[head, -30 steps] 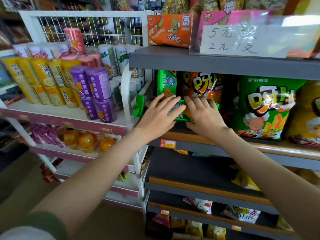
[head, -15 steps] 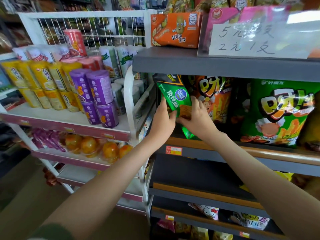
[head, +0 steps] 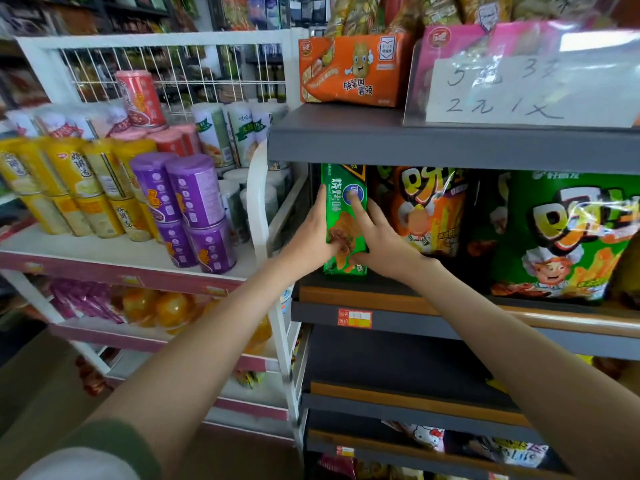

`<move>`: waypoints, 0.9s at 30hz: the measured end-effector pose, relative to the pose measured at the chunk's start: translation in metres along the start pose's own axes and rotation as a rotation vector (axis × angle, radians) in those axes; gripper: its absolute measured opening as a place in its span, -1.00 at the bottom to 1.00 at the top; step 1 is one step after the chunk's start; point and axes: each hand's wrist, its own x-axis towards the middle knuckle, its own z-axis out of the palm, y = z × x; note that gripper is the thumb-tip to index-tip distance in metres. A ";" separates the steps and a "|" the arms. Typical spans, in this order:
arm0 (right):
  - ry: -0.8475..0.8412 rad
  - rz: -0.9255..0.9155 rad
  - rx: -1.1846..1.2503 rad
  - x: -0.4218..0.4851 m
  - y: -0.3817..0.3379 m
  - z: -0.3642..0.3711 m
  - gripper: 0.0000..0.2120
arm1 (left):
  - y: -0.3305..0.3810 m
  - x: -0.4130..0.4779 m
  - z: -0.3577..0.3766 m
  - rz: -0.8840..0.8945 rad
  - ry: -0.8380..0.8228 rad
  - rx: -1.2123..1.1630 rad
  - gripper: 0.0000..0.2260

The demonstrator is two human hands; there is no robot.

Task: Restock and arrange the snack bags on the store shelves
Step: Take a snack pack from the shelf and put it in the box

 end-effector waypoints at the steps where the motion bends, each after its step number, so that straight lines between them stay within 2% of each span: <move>1: -0.022 0.000 -0.066 0.000 0.002 0.001 0.08 | -0.003 -0.004 0.000 0.034 -0.077 0.045 -0.07; 4: -0.008 0.011 -0.260 -0.003 0.004 0.004 0.14 | -0.008 -0.008 -0.003 0.073 -0.182 0.192 0.02; 9: 0.026 -0.016 -0.520 -0.006 0.003 0.005 0.20 | -0.008 -0.009 -0.004 0.127 -0.071 0.433 -0.05; 15: 0.078 -0.003 -0.514 -0.002 0.003 0.008 0.10 | -0.010 -0.003 -0.003 0.150 -0.034 0.561 -0.10; 18: 0.130 0.005 -0.544 0.004 0.002 0.006 0.03 | -0.009 0.002 0.000 0.135 0.111 0.736 0.00; 20: 0.122 0.020 -0.541 0.007 0.003 0.008 -0.01 | -0.005 0.004 0.002 0.096 0.140 0.740 0.01; 24: 0.091 0.021 -0.514 0.004 0.005 0.009 -0.06 | 0.005 0.004 0.006 0.083 -0.058 0.593 -0.13; 27: 0.122 0.018 -0.404 -0.009 0.002 0.006 -0.17 | 0.021 -0.006 0.007 0.062 0.043 0.575 -0.24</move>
